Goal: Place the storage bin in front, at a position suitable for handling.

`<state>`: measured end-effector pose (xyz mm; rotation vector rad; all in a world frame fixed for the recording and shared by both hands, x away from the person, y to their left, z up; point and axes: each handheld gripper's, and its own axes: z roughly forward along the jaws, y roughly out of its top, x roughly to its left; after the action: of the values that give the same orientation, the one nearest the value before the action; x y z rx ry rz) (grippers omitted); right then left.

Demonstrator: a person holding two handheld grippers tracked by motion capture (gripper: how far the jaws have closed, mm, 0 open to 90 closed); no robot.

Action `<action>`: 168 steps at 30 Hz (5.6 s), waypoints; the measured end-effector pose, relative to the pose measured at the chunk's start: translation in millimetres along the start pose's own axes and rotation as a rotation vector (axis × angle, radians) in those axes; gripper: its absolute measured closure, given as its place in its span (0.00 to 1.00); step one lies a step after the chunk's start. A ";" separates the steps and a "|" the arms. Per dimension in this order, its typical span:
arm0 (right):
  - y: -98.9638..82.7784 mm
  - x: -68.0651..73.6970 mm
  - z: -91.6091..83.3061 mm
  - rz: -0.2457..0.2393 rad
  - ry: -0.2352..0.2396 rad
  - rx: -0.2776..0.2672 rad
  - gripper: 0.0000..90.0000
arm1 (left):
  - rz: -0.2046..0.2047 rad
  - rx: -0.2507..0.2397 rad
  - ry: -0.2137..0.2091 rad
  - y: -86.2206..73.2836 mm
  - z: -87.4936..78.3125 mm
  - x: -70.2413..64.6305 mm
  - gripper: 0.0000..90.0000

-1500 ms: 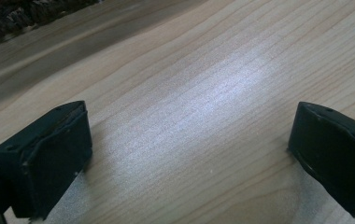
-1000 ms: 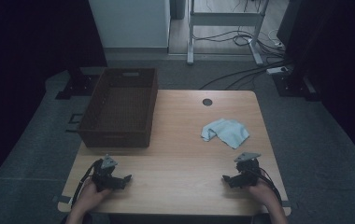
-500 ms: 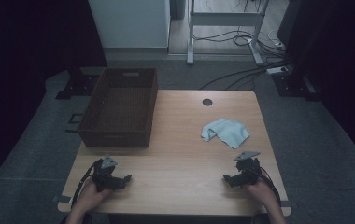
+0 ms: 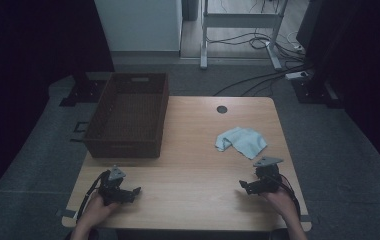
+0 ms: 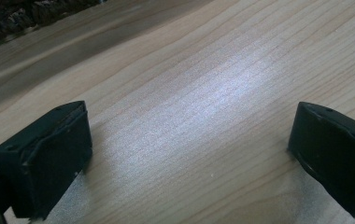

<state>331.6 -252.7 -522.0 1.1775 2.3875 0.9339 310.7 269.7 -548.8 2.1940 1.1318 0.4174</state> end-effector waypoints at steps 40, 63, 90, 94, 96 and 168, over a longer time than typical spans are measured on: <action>108.4 -55.3 60.8 0.120 -0.099 -0.007 0.14 | -0.004 -0.002 0.005 2.2 2.2 0.3 0.00; 101.3 -74.4 110.5 0.180 -0.126 0.069 0.54 | -0.010 -0.002 0.010 3.0 2.9 -0.5 0.00; 134.6 -63.3 34.5 0.100 -0.095 -0.055 0.91 | -0.017 0.000 0.017 3.5 3.3 -1.7 0.00; 144.5 -58.2 19.5 0.081 -0.096 -0.078 0.91 | -0.018 0.000 0.017 3.5 3.3 -1.7 0.00; 150.5 -54.8 10.8 0.070 -0.093 -0.093 0.91 | -0.018 0.000 0.017 3.6 3.3 -1.8 0.00; -31.8 9.2 -78.1 0.021 -0.014 -0.047 0.88 | -0.020 0.000 0.017 3.7 3.3 -2.1 0.00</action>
<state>265.6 -291.9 -486.0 1.1904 2.3337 0.9790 313.5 265.0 -548.8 2.1807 1.1623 0.4283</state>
